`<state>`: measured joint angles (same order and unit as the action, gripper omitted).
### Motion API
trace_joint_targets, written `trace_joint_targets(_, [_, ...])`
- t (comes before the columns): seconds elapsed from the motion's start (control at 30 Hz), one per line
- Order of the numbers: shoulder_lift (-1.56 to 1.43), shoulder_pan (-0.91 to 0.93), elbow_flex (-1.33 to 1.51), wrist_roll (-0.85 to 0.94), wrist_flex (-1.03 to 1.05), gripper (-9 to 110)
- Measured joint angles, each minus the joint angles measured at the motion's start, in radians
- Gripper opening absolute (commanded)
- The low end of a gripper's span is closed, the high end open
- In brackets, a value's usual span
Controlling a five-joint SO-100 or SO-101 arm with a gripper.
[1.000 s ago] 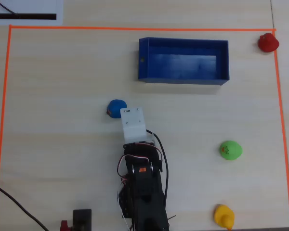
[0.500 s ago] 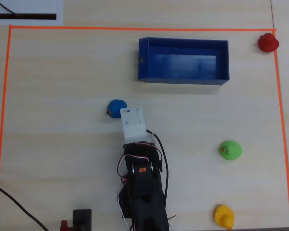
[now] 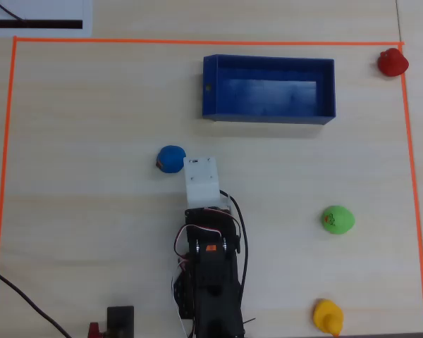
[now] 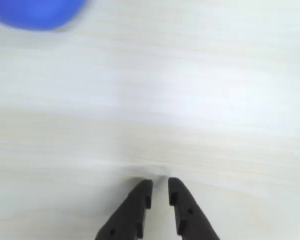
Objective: Grasp yellow duck and put it into box.
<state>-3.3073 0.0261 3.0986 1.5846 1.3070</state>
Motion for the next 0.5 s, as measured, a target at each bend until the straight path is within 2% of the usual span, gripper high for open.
trace_joint_targets(0.1, [0.094,0.084,-0.06,-0.012,-0.15,0])
trace_joint_targets(0.2, [0.275,0.155,-0.252,-0.087,-0.249,0])
trace_joint_targets(0.4, [0.785,0.364,-0.904,-0.331,-0.224,1])
trace_joint_targets(0.5, [1.066,0.505,-1.31,-0.388,-0.164,5])
